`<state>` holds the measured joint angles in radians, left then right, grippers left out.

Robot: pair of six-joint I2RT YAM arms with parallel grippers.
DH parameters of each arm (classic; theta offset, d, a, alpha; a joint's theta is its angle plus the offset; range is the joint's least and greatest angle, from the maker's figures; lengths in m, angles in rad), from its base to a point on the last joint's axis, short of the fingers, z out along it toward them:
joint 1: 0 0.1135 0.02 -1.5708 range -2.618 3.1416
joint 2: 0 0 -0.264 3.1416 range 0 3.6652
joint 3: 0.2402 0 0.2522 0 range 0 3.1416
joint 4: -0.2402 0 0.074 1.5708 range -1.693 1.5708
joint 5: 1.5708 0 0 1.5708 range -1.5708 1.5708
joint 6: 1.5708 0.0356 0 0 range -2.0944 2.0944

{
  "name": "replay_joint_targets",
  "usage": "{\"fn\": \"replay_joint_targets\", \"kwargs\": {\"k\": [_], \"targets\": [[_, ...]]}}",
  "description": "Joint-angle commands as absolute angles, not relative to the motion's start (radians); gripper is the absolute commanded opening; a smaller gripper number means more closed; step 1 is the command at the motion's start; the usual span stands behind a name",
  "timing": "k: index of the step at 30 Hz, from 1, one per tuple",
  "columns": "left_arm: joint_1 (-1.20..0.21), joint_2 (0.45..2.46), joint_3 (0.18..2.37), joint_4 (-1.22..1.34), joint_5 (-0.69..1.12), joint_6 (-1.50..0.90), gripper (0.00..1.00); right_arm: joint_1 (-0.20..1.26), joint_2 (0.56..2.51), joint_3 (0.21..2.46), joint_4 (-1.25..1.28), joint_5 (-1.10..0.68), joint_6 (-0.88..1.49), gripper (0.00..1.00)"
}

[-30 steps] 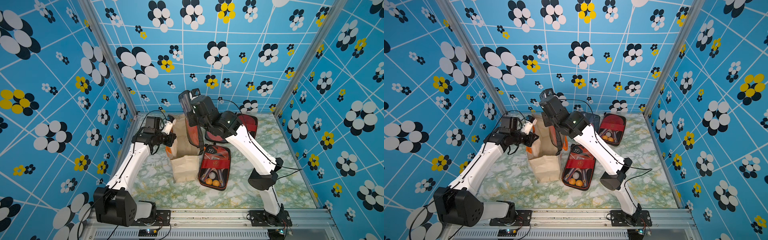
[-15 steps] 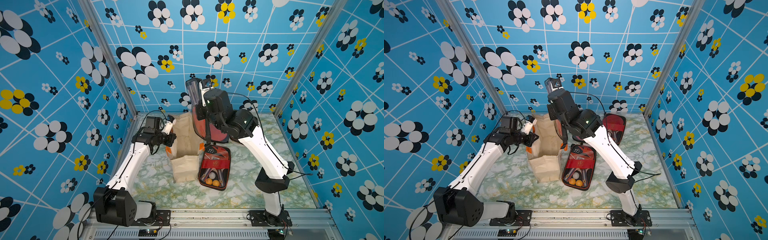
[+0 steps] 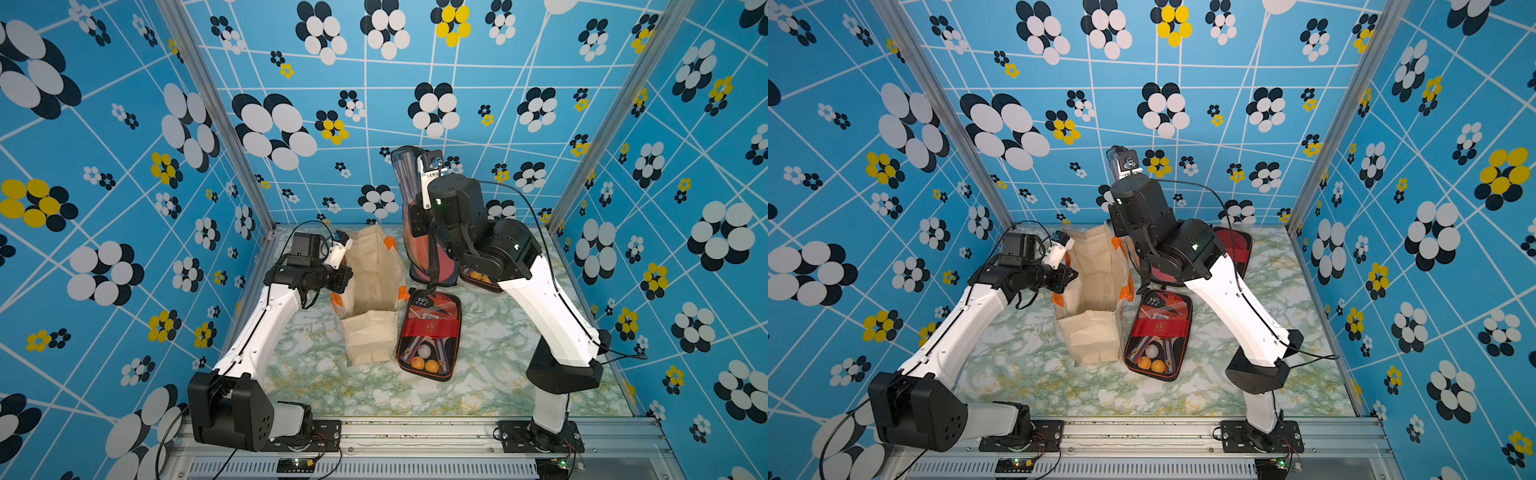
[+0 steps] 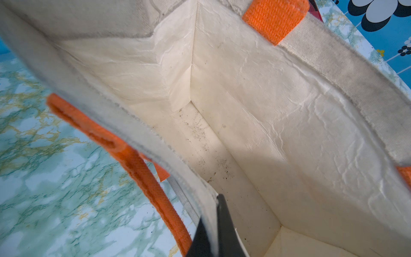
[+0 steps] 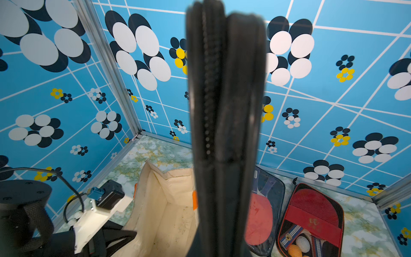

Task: Remove the ping pong set from the canvas bag
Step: Place the ping pong set at the center of the board.

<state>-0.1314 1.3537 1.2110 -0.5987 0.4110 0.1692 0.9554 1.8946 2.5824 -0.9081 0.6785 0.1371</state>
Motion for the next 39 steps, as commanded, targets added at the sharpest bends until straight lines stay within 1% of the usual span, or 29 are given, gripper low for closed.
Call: {"fn": "replay_joint_targets", "kwargs": {"k": [1, 12, 19, 39], "targets": [[-0.138, 1.365, 1.225, -0.603, 0.425, 0.175, 0.00, 0.963, 1.814, 2.532, -0.786, 0.752, 0.108, 0.00], [-0.138, 1.369, 1.227, -0.603, 0.423, 0.175, 0.00, 0.945, 1.690, 2.327, -0.745, 0.814, 0.106, 0.00], [-0.138, 1.369, 1.229, -0.604, 0.416, 0.178, 0.00, 0.911, 1.589, 2.137, -0.723, 0.823, 0.158, 0.00], [-0.140, 1.372, 1.231, -0.605, 0.417, 0.176, 0.00, 0.826, 1.407, 1.788, -0.819, 0.800, 0.343, 0.00]]}}
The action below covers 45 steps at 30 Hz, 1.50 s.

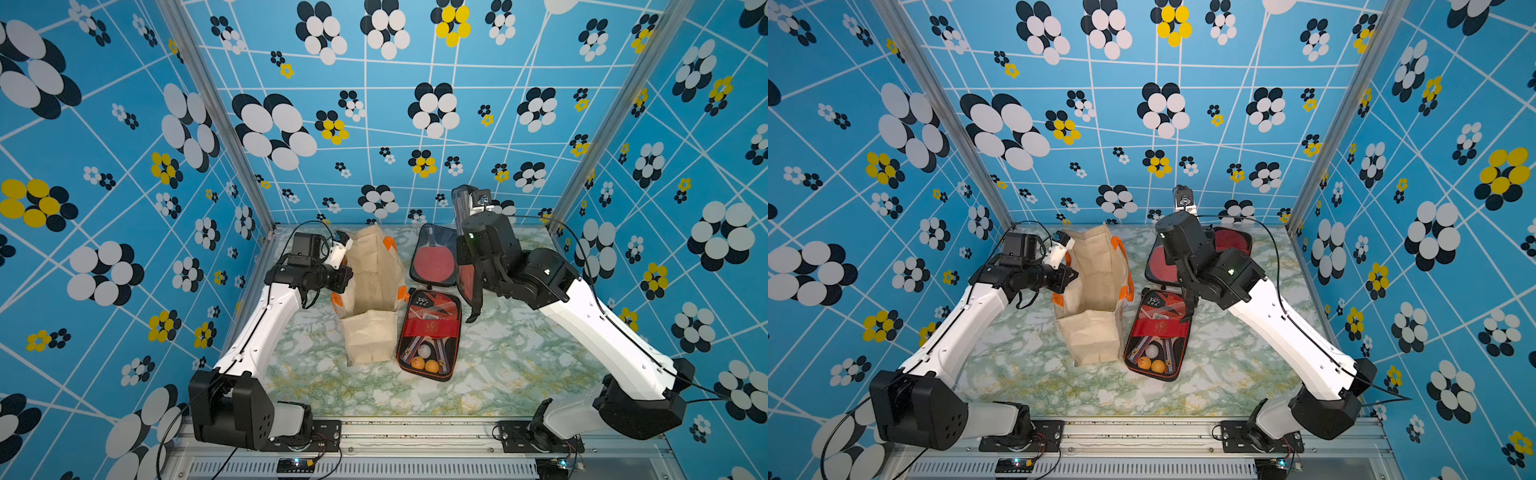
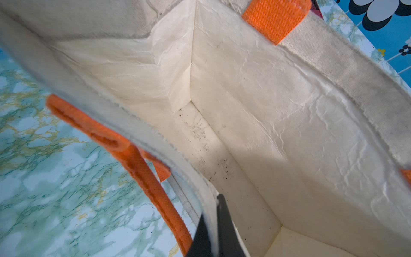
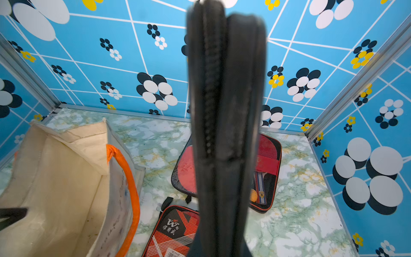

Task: Remove the ping pong set from the canvas bag
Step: Place the ping pong set at the center of the board.

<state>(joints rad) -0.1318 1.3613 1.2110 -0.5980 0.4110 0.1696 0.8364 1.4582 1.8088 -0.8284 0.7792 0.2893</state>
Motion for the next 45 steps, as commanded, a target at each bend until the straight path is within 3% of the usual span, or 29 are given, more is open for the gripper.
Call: {"fn": "replay_joint_targets", "kwargs": {"k": [1, 18, 45], "targets": [[-0.140, 1.373, 1.233, -0.606, 0.419, 0.175, 0.00, 0.822, 1.400, 1.777, -0.823, 0.798, 0.351, 0.00], [-0.143, 1.364, 1.221, -0.598, 0.403, 0.183, 0.00, 0.745, 1.336, 1.557, -0.873, 0.644, 0.468, 0.00], [-0.143, 1.362, 1.219, -0.602, 0.402, 0.179, 0.00, 0.426, 1.183, 1.193, -0.831, 0.242, 0.520, 0.00]]}}
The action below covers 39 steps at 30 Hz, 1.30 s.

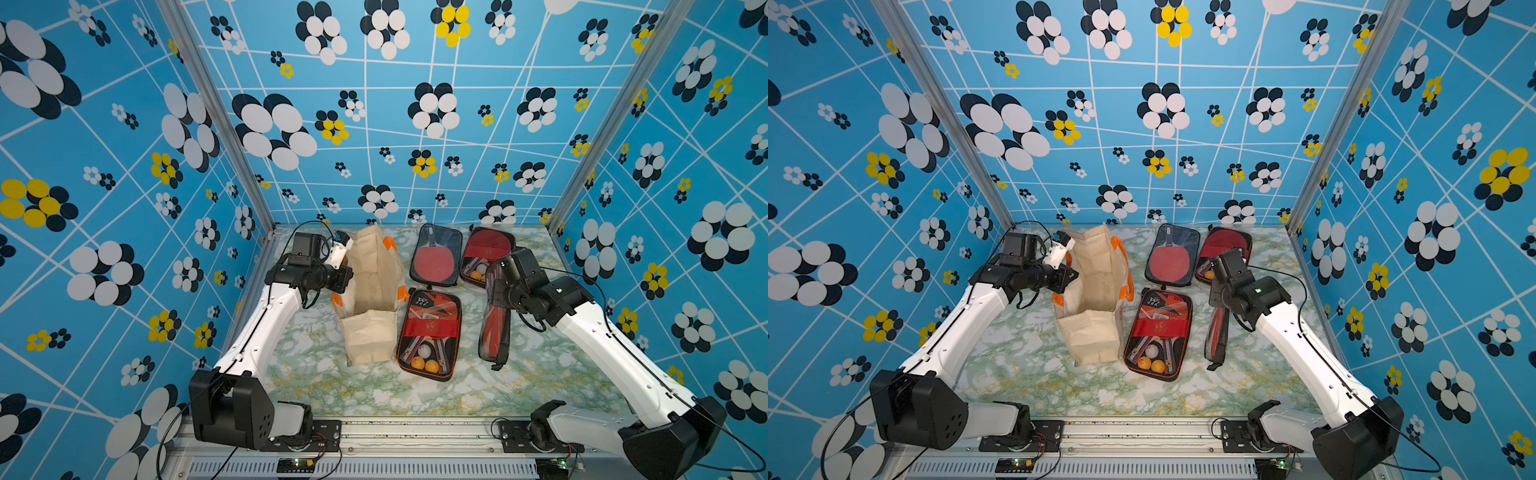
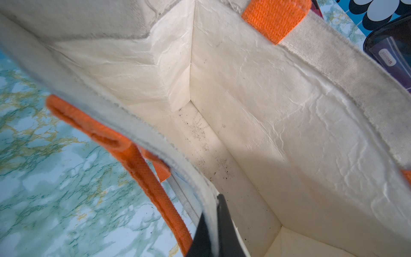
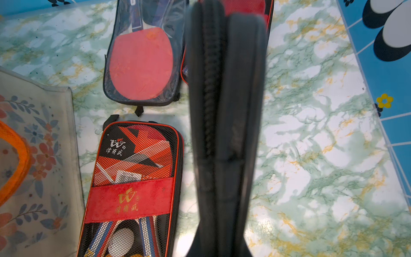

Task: Remove the ping pong set from the canvas bag
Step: Place the ping pong set at the center of the board.

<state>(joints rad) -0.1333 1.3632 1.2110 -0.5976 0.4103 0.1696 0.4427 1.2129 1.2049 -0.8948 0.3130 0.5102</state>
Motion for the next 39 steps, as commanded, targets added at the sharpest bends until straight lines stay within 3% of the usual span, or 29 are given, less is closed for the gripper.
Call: {"fn": "replay_joint_targets", "kwargs": {"k": [1, 27, 39], "targets": [[-0.143, 1.365, 1.220, -0.601, 0.405, 0.181, 0.00, 0.419, 1.184, 1.185, -0.825, 0.228, 0.519, 0.00], [-0.142, 1.397, 1.222, -0.596, 0.411, 0.183, 0.00, 0.283, 1.185, 0.930, -0.695, -0.006, 0.571, 0.00], [-0.153, 1.407, 1.234, -0.606, 0.404, 0.184, 0.00, 0.235, 1.184, 0.849, -0.650, -0.037, 0.578, 0.20]]}}
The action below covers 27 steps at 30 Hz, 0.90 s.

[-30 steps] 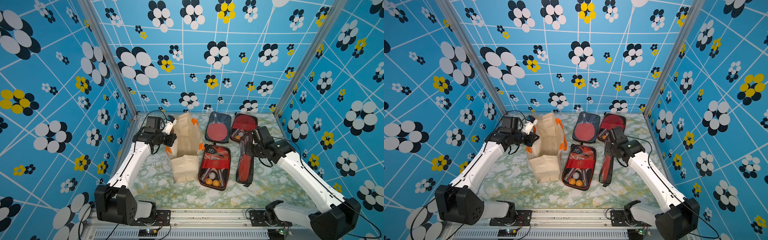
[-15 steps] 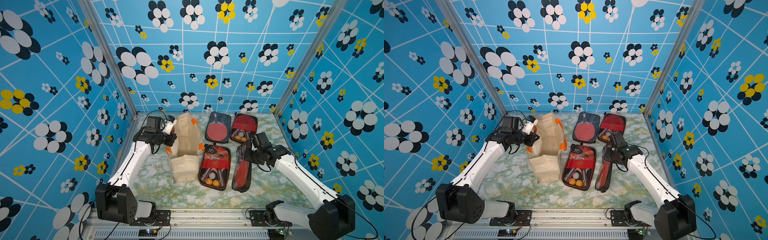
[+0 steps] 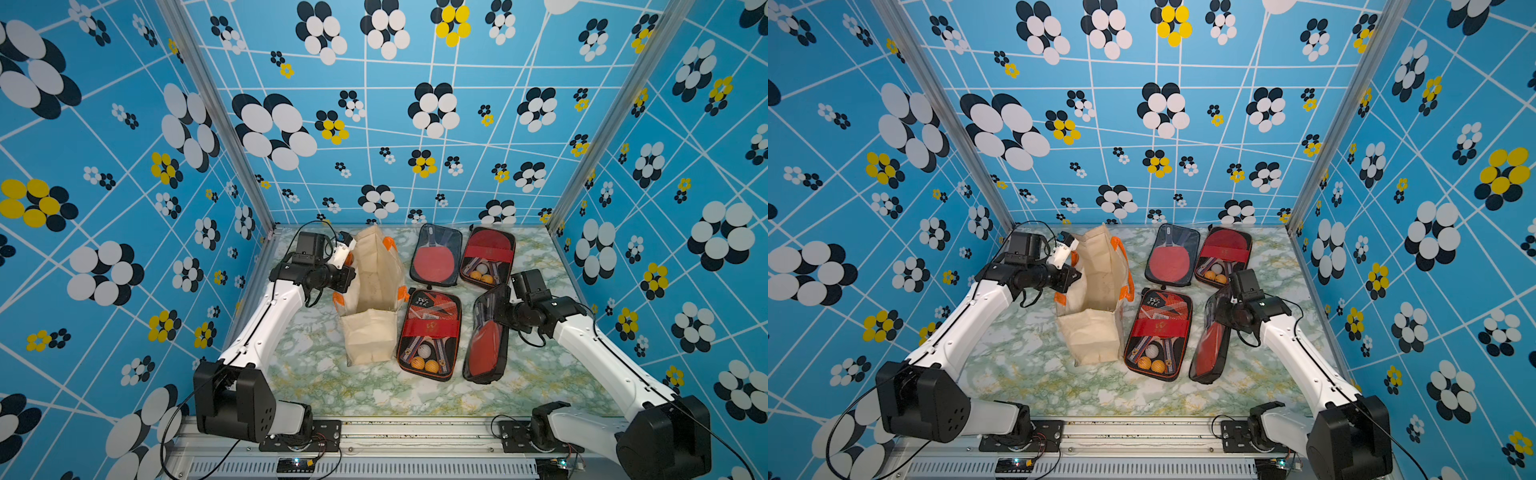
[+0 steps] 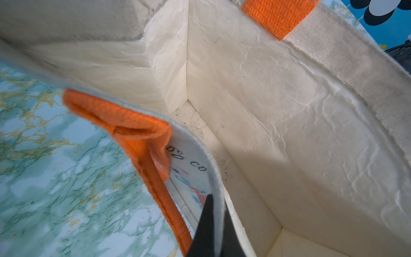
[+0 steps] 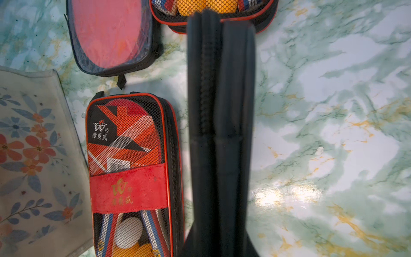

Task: Remove the ping pong set from the canvas bag
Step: Place the ping pong set at the center of the board.

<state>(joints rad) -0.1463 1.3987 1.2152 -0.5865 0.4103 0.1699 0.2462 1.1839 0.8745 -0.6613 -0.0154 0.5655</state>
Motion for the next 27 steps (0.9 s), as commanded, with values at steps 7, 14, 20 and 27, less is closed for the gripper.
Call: {"fn": "replay_joint_targets", "kwargs": {"k": [7, 14, 20, 27], "targets": [[-0.153, 1.402, 1.229, -0.603, 0.397, 0.187, 0.00, 0.183, 1.219, 0.816, -0.619, -0.049, 0.575, 0.24], [-0.153, 1.405, 1.239, -0.606, 0.396, 0.187, 0.00, 0.146, 1.255, 0.789, -0.585, -0.066, 0.592, 0.27], [-0.153, 1.400, 1.233, -0.606, 0.392, 0.187, 0.00, 0.128, 1.289, 0.770, -0.563, -0.069, 0.597, 0.29], [-0.153, 1.402, 1.233, -0.605, 0.391, 0.189, 0.00, 0.084, 1.316, 0.763, -0.563, -0.071, 0.597, 0.41]]}}
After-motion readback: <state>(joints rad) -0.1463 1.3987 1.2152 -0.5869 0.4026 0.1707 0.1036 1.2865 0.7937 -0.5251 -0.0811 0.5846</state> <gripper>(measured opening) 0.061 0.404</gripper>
